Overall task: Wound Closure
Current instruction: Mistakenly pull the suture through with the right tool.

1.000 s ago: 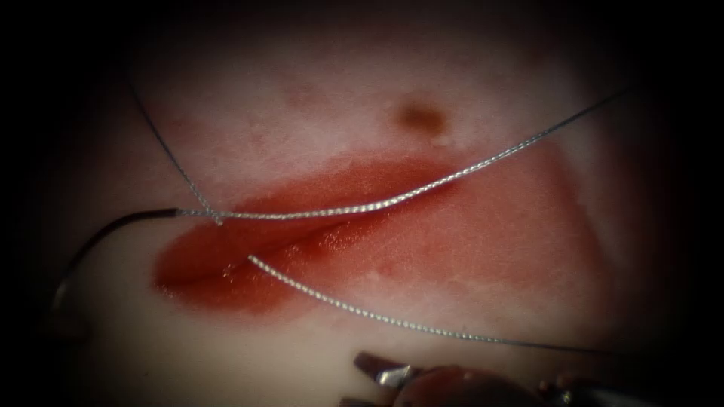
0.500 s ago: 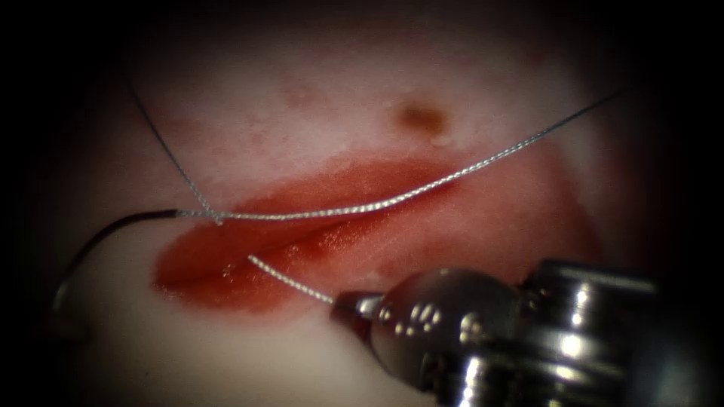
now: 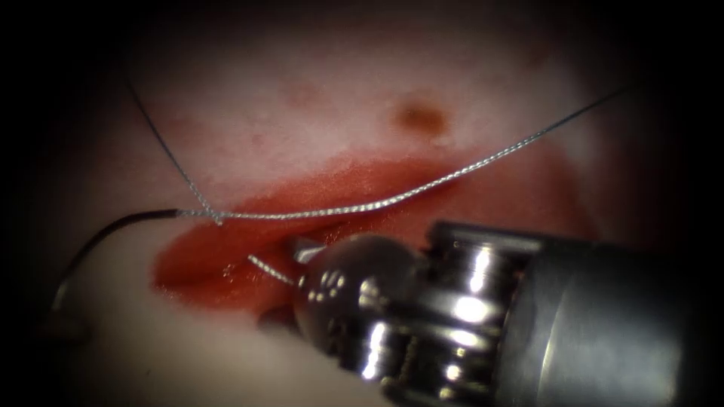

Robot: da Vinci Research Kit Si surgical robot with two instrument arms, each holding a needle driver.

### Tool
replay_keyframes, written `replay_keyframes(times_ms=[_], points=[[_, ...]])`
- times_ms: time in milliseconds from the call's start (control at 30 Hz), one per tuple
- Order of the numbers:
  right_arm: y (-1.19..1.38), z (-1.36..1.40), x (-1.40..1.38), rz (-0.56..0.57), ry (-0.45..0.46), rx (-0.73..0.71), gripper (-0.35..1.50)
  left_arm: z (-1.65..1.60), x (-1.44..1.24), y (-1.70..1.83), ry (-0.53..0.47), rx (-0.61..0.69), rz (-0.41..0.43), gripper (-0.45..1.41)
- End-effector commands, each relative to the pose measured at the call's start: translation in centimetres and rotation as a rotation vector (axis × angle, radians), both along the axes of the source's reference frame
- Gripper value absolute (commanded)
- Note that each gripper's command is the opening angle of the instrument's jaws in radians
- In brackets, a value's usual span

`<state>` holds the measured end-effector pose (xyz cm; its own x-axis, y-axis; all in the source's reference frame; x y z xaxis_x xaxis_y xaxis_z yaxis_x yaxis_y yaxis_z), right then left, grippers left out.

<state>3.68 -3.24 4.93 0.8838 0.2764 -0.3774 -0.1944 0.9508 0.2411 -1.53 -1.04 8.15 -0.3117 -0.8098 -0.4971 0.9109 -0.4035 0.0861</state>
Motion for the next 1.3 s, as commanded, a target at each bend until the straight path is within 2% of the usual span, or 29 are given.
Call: replay_keyframes(times_ms=[33, 133, 467, 533, 600, 900, 1033, 1300], points=[[0.09, -0.05, 0.14, 0.003, 0.005, -0.005, 0.41, -0.02, -0.03, 0.11, -0.002, -0.005, -0.002, -0.45], [0.09, -0.01, 0.17, -0.002, 0.013, 0.010, 0.24, -0.02, -0.03, 0.10, -0.002, -0.005, -0.003, -0.45], [0.03, 0.12, 0.18, -0.010, 0.018, 0.002, 0.07, -0.02, -0.03, 0.10, -0.002, -0.005, -0.003, -0.45], [0.03, 0.13, 0.18, -0.013, 0.022, 0.008, -0.20, -0.02, -0.03, 0.10, -0.002, -0.005, -0.003, -0.45], [0.04, 0.13, 0.17, -0.030, 0.032, 0.018, -0.35, -0.02, -0.03, 0.10, -0.002, -0.005, -0.003, -0.45], [0.08, 0.02, 0.12, -0.075, 0.060, 0.039, -0.35, -0.02, -0.03, 0.10, -0.001, -0.005, -0.003, -0.45], [0.04, -0.01, -0.09, -0.135, 0.011, 0.059, -0.35, -0.03, -0.03, 0.10, -0.002, -0.004, -0.003, -0.45], [-0.10, -0.03, -0.58, -0.117, -0.019, 0.102, -0.35, -0.03, -0.03, 0.10, -0.002, -0.003, -0.002, -0.45]])
